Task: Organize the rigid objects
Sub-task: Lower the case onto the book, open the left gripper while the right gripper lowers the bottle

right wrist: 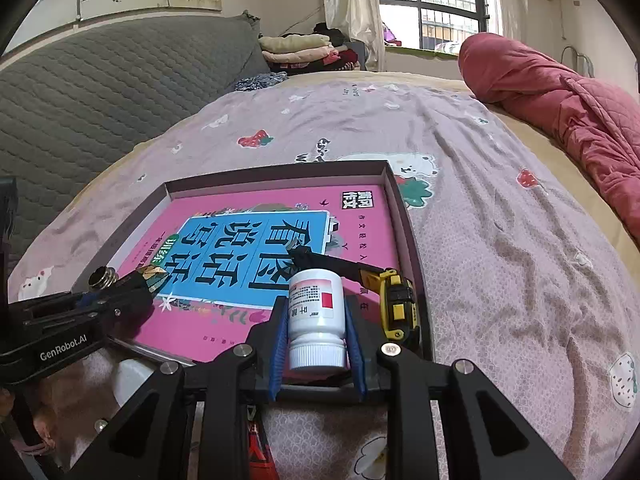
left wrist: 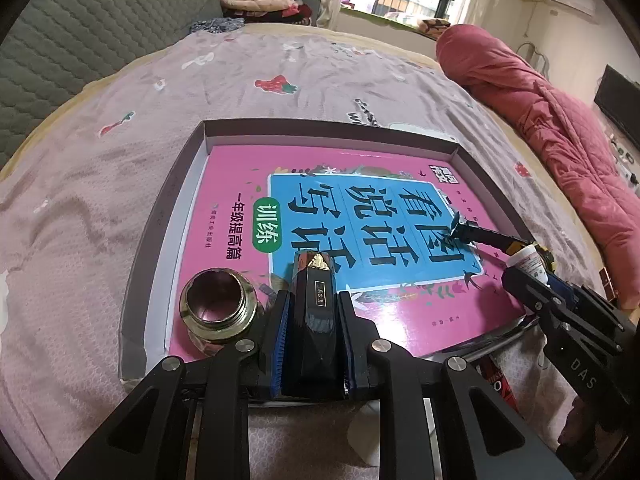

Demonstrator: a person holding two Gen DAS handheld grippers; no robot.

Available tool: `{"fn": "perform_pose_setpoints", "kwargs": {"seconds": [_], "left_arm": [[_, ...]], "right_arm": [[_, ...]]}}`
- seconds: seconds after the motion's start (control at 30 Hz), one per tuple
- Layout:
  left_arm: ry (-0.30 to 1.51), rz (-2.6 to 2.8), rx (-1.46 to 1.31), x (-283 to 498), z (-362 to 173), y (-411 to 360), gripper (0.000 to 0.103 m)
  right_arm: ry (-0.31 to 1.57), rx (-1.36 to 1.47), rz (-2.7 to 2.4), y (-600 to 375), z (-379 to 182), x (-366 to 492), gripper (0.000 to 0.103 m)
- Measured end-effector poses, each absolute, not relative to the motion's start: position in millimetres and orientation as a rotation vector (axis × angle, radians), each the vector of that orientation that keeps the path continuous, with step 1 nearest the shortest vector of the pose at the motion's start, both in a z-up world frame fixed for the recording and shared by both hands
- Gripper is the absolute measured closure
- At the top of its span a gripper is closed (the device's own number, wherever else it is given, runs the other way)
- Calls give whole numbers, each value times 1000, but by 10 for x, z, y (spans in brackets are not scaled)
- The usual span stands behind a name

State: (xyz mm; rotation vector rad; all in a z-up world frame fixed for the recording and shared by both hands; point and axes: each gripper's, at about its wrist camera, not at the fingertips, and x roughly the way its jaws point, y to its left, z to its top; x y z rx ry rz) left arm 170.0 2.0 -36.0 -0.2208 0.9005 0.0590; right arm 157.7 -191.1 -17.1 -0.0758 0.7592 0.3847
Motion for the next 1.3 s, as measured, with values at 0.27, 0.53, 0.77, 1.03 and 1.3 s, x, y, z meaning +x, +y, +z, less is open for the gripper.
{"fn": "perform_pose_setpoints", "kwargs": {"seconds": [0.27,0.53,0.77,1.03,1.3], "left_arm": [[902,48,-210,1707,-356,-42,81],[902,42,-241,1707,-337,-11,81],[903,43,-239,1682,-330,-4,80],[906,34,-248,1661,-312,-1,79],[905,44,-252,1619,-287,41,79]], "right_arm": [[763,-81,397,-1894,-171,1565,76],[764,-86,408,-1882,-168,1556,75],[765,-83,413,-1891,-159,1552,75],[766,-73,415,-1894,-152,1558,76],[755,-72,417,-1893,-135,1534,75]]}}
